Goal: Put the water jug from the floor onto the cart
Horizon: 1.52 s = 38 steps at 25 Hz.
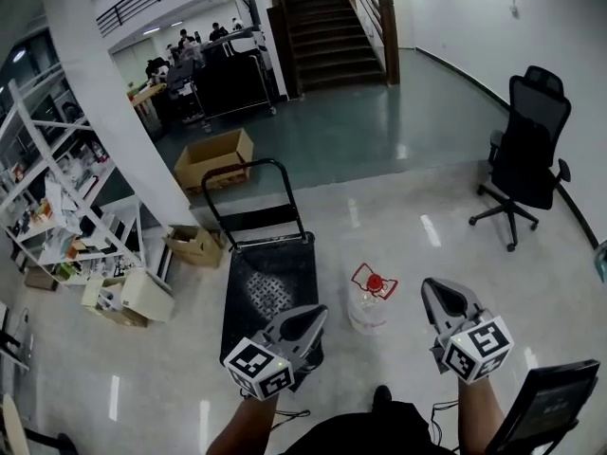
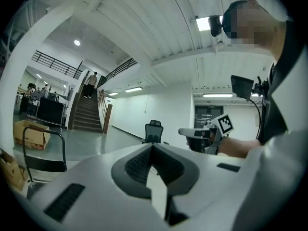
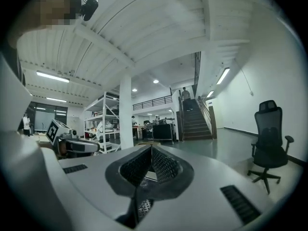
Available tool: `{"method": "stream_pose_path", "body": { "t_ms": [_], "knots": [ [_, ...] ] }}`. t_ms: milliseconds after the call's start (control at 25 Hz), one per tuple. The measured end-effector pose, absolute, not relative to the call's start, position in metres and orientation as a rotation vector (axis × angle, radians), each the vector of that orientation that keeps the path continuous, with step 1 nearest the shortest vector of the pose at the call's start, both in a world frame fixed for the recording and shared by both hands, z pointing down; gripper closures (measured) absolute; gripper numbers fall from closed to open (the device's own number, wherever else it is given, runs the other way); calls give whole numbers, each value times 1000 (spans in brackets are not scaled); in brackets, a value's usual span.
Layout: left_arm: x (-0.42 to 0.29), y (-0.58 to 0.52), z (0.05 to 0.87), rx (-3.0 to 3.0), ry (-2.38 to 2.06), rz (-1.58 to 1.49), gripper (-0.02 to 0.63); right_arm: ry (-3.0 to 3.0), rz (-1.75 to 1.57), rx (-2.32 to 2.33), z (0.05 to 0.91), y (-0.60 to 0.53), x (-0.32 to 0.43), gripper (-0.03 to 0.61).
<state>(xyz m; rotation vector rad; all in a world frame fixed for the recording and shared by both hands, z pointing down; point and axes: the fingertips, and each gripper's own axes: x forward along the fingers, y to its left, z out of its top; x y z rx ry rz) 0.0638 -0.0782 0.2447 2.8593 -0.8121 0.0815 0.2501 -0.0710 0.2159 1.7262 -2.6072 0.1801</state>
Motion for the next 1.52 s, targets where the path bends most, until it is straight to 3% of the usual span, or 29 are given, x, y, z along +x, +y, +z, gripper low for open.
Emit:
{"method": "stream_pose_path", "body": {
  "t_ms": [600, 800, 1520],
  "knots": [
    [96, -244, 287, 2783, -788, 155, 612, -2533, 393, 1791, 275, -257, 291, 575],
    [82, -294, 319, 2756, -730, 165, 612, -2407, 463, 1824, 324, -302, 287, 543],
    [136, -378, 575, 2273, -616, 548, 612, -1967, 1311, 1762, 639, -368, 341, 411]
  ]
}}
